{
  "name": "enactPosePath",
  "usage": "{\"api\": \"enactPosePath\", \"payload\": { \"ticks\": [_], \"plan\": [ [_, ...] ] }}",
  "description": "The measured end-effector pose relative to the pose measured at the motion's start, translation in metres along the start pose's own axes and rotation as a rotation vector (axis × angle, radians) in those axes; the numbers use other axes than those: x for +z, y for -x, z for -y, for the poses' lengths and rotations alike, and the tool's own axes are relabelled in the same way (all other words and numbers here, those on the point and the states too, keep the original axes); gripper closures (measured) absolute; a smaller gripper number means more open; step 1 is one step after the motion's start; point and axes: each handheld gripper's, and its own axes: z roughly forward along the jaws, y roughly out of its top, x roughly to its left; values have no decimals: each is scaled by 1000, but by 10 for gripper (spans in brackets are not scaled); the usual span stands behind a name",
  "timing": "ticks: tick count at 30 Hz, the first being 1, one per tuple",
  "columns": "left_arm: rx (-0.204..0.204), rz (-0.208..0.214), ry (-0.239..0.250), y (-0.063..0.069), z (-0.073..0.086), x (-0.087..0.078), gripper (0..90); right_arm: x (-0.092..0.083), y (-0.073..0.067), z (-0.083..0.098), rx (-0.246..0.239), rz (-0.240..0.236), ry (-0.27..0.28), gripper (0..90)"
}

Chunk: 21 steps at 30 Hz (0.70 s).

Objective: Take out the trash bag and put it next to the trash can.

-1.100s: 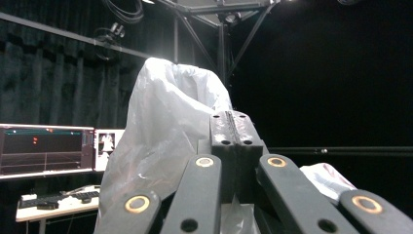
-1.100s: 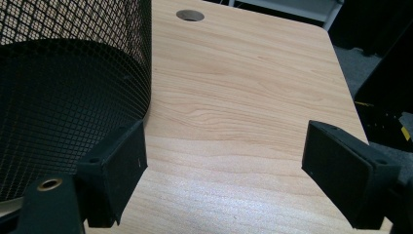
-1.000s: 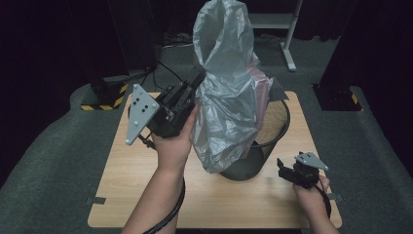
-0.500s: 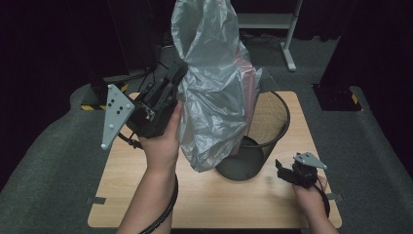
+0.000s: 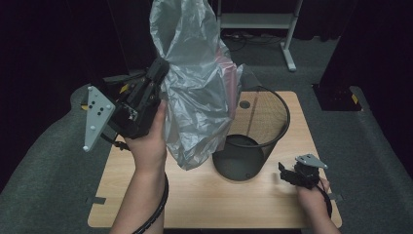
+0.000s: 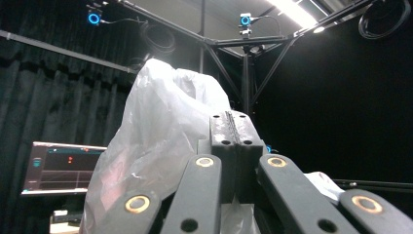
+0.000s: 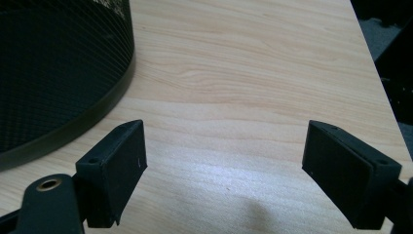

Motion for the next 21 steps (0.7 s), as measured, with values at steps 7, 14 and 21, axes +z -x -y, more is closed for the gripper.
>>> {"api": "enactPosePath", "payload": {
  "ticks": [7,14,21],
  "plan": [
    [-1,-34,3,-11,-2,-12,898,3,2,3,4,8,-14,157],
    [11,-62,11,-21,-11,-25,898,7,-1,5,-27,2,-22,157],
    [26,-92,6,-28,-15,-37,898,11,-1,5,-26,-6,-37,157]
  ]
}}
